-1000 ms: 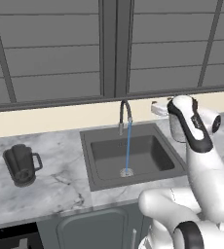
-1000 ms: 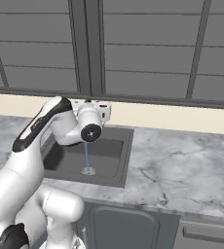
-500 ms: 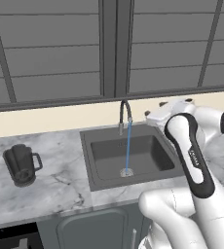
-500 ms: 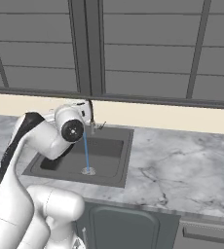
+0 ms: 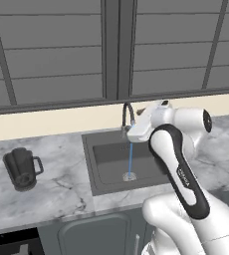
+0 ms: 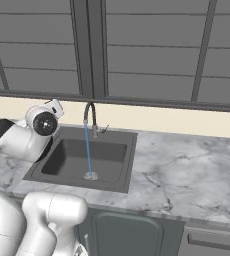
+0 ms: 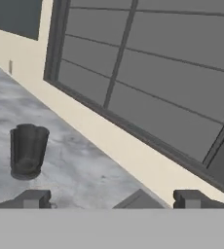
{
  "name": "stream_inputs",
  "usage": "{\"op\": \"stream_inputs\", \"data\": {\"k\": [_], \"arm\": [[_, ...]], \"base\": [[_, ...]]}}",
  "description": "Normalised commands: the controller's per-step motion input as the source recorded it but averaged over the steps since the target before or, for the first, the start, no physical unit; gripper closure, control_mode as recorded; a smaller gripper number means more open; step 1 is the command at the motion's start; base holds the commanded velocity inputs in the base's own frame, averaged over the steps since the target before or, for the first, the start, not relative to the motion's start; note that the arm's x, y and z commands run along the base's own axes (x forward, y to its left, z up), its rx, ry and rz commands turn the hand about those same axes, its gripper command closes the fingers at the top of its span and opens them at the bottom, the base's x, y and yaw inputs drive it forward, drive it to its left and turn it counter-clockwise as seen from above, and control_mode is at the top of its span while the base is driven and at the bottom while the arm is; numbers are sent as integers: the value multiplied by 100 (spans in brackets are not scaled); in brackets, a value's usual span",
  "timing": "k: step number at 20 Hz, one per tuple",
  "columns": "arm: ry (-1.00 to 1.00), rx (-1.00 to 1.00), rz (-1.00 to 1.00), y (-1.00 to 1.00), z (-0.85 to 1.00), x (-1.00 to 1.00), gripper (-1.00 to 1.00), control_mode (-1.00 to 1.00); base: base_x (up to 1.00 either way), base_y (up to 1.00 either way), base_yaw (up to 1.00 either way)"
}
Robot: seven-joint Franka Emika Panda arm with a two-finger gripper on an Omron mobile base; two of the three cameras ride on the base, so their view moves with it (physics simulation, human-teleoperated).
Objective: Turn on the sink faucet and place the jug under the water for a few seconds to fill it up.
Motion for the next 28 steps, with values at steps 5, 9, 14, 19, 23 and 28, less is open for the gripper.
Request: {"op": "stream_inputs", "data": {"k": [5,9,14,19,23,28], "arm": [[0,-18,21,84,-13,-6,-100,-100],[-6,-10,19,61,-5,-11,-100,-100],[-2,-5,12,49,-18,0,-100,-100],[0,-3,18,42,-56,0,-100,-100],[0,-4,15,56,-53,2,-100,-100],[2,-1,5,46,-52,25,-100,-100]], "base": [[0,0,0],[0,0,0],[0,0,0],[0,0,0],[0,0,0],[0,0,0]]}}
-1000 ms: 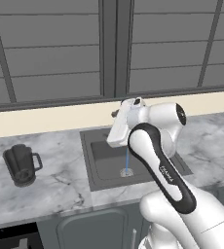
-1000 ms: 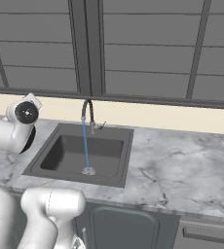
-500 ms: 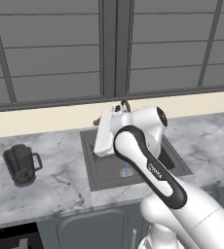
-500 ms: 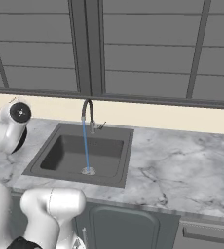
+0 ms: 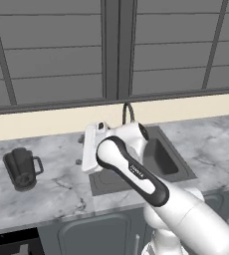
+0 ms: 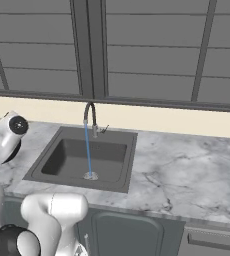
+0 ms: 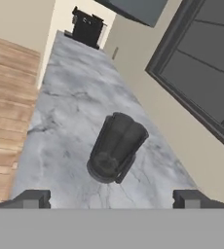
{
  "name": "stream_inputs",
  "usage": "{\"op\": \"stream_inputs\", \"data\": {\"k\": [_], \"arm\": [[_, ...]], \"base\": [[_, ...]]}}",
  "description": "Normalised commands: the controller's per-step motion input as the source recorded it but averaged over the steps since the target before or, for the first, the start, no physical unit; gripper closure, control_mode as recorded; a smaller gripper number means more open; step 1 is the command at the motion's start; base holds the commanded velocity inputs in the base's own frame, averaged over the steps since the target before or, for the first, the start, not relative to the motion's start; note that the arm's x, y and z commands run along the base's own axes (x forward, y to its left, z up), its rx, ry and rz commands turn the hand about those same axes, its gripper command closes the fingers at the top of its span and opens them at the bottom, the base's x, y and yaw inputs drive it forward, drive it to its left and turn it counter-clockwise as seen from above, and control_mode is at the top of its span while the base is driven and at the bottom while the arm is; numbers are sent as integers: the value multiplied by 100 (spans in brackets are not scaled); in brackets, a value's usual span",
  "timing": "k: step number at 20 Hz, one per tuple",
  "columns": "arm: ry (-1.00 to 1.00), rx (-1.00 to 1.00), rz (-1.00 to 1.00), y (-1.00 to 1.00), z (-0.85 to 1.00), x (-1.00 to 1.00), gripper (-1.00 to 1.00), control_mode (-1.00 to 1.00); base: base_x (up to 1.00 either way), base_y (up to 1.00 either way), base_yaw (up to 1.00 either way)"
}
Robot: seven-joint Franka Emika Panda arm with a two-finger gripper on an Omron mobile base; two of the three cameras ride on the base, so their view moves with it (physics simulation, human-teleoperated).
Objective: Turn on the sink faucet and place the jug under the water for a few seconds to fill it up.
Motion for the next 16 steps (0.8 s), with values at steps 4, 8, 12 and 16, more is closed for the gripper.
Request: {"op": "stream_inputs", "data": {"k": [4,8,12,16], "arm": [[4,0,0,16,-49,27,-100,-100],[3,0,2,11,-35,13,-100,-100],[0,0,3,31,-24,7,-100,-100],[7,0,4,47,-14,21,-100,-100]], "base": [[0,0,0],[0,0,0],[0,0,0],[0,0,0]]}}
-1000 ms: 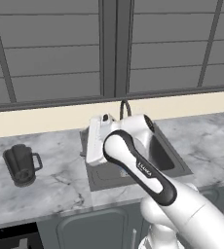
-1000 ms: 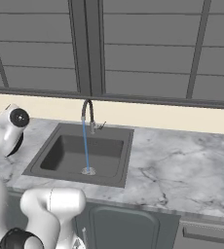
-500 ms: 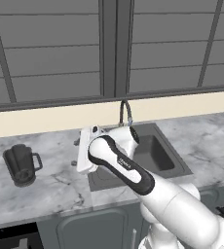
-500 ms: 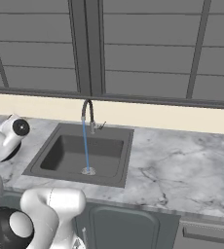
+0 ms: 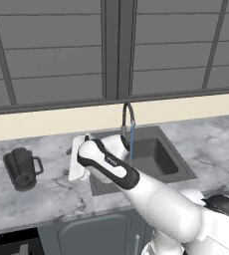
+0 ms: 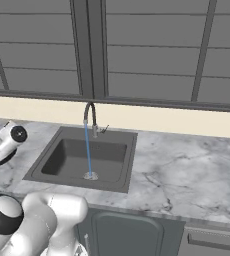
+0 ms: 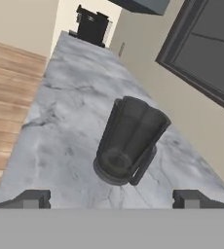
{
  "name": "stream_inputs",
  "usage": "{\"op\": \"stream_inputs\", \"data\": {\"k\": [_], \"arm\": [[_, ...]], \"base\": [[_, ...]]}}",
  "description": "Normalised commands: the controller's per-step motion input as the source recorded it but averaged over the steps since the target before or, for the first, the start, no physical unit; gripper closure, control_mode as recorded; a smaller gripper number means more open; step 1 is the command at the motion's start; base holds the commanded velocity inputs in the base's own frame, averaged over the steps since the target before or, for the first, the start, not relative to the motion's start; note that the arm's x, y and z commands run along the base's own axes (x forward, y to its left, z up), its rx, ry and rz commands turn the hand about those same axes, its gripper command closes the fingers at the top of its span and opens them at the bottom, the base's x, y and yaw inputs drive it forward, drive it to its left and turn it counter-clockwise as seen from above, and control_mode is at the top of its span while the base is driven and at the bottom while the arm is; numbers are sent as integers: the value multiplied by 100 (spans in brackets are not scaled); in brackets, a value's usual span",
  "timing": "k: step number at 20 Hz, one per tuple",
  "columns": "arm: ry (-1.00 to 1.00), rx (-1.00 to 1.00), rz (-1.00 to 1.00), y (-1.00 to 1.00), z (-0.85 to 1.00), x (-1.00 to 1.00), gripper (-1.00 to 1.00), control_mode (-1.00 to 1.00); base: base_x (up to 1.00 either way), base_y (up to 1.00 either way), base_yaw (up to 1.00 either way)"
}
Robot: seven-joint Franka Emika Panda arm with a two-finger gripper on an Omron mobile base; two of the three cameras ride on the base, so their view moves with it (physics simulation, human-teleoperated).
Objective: Turn on the sink faucet and place the jug under the water for a few seconds to fill it up.
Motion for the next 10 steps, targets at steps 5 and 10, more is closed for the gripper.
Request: {"op": "stream_inputs", "data": {"k": [5,10], "arm": [[11,0,6,22,-5,30,-100,-100],[9,0,8,29,-14,17,-100,-100]], "base": [[0,0,0],[0,0,0]]}}
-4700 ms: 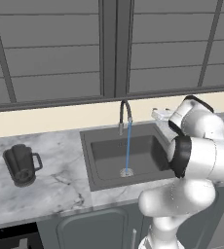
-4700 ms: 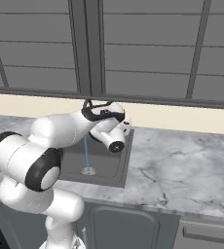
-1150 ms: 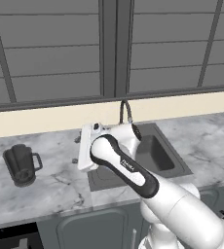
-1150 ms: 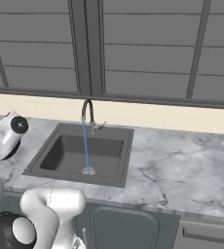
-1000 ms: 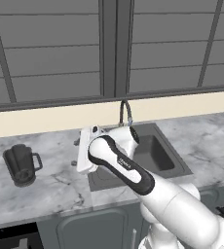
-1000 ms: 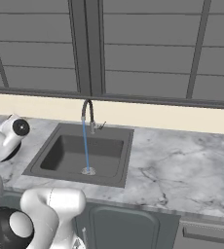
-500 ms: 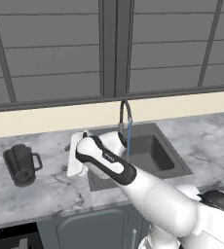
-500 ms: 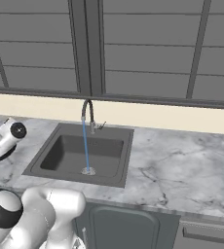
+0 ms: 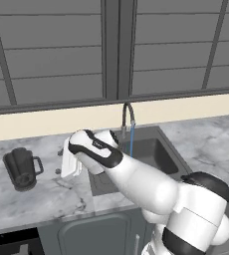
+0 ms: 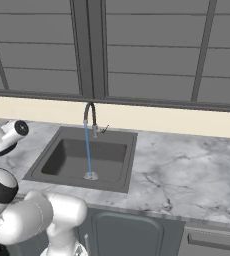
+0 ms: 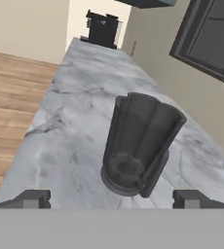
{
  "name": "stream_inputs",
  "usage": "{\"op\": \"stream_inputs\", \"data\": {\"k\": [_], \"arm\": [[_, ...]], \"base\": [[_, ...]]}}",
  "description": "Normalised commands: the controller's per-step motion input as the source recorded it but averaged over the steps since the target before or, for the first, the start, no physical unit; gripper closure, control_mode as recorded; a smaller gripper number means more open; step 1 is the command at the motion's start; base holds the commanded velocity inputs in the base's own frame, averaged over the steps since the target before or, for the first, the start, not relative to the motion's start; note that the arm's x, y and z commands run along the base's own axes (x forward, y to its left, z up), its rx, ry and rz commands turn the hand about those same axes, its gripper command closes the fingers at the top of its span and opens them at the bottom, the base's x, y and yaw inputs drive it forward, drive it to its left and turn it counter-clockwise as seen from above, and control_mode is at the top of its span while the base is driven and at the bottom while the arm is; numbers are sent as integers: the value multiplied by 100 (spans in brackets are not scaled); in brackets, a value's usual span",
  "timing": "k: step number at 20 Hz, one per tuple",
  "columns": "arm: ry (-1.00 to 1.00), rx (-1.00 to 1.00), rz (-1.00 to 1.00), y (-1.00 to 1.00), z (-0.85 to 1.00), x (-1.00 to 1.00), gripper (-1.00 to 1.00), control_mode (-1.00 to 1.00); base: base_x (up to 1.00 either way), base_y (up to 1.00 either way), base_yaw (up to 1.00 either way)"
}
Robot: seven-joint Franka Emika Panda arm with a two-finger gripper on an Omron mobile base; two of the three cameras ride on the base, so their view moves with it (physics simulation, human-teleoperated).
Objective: Turn on the sink faucet and place the jug under the water for a few seconds to fill it up.
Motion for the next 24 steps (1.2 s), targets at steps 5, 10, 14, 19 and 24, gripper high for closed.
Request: {"op": "stream_inputs", "data": {"k": [5,10,14,19,24], "arm": [[6,0,8,34,-18,22,-100,-100],[1,0,7,26,-24,13,-100,-100],[0,0,7,26,-21,13,-100,-100],[3,0,5,20,-12,31,-100,-100],[2,0,4,17,-15,27,-100,-100]], "base": [[0,0,0],[0,0,0],[0,0,0],[0,0,0],[0,0,0]]}}
